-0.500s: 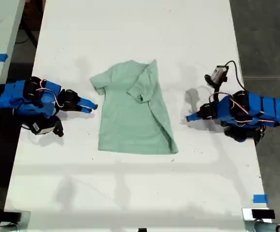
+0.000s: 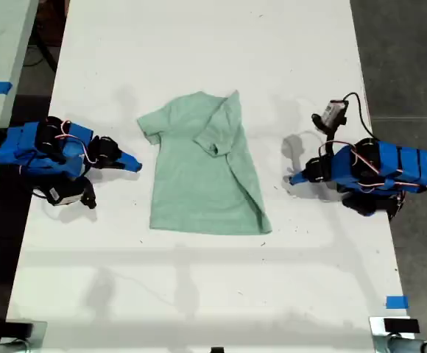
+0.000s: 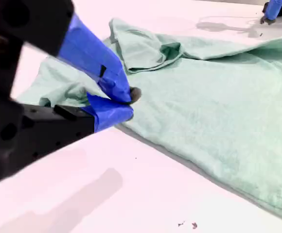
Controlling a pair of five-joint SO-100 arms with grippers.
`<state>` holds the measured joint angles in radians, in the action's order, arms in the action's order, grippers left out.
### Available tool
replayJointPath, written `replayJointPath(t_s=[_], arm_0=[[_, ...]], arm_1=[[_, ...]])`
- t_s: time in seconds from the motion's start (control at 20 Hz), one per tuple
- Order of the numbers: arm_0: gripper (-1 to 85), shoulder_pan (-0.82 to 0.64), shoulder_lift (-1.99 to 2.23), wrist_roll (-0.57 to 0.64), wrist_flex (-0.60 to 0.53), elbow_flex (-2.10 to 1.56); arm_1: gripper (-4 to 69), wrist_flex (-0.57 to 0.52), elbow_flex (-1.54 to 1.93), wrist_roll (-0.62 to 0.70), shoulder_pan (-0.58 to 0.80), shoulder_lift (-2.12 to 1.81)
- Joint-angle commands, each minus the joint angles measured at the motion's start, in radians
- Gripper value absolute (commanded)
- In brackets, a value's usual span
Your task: Fold t shirt
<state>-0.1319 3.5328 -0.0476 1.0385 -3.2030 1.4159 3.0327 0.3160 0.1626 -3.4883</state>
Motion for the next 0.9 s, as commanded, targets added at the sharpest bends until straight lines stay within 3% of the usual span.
replayJointPath(t_s=[0.0, 0.15, 0.3, 0.4, 0.6, 0.7, 0.85], arm_0=[[-0.1, 0.032, 0.005, -0.061, -0.041, 0.011], [-0.2, -0.012, -0.020, -0.095, 0.012, 0.173], [-0.2, -0.058, -0.589, -0.097, -0.008, 0.480], [-0.2, -0.141, -1.003, 0.011, 0.069, 0.811], [-0.2, -0.572, -1.144, 0.342, 0.253, 1.086], [-0.1, -0.696, -1.173, 0.377, 0.287, 1.071], [0.7, -0.764, -1.327, 0.397, 0.236, 1.035]], arm_1=[[2.9, -0.015, 0.046, -0.008, -0.003, -0.011], [2.9, -0.015, 0.046, -0.012, -0.003, -0.011], [2.9, -0.015, 0.046, -0.012, -0.003, -0.011], [2.7, -0.015, 0.046, -0.012, -0.006, -0.011], [2.6, -0.015, 0.046, -0.003, -0.011, -0.011], [2.6, -0.015, 0.046, 0.000, -0.012, -0.011], [2.5, -0.015, 0.046, -0.006, -0.014, -0.011]])
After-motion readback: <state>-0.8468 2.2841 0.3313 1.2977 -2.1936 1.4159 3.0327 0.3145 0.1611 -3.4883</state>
